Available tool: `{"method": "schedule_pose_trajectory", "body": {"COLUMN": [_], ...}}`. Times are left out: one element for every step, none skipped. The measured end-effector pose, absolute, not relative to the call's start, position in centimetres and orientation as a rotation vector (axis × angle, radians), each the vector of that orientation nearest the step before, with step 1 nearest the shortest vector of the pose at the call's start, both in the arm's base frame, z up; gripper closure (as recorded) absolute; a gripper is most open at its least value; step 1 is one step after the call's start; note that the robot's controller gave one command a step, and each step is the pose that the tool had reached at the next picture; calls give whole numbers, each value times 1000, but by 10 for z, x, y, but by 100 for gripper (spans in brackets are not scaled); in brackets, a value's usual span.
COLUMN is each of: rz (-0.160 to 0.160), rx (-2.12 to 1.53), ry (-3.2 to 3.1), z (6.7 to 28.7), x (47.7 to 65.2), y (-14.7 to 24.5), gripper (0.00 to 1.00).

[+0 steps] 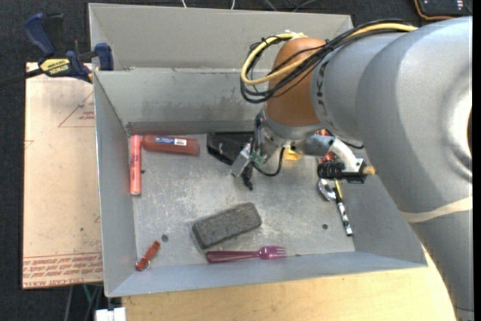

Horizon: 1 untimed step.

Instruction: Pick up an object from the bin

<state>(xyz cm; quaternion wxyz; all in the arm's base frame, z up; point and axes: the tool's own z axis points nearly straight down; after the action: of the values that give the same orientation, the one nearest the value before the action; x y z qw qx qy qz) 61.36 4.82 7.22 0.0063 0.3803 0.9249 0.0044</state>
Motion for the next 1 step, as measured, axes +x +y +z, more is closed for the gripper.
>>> {"method": "schedule_pose_trajectory", "body": {"rz": [13], "rx": [1188], "ry": [2895], "z": [76], "x": [614], "y": [48], "gripper": [100]}}
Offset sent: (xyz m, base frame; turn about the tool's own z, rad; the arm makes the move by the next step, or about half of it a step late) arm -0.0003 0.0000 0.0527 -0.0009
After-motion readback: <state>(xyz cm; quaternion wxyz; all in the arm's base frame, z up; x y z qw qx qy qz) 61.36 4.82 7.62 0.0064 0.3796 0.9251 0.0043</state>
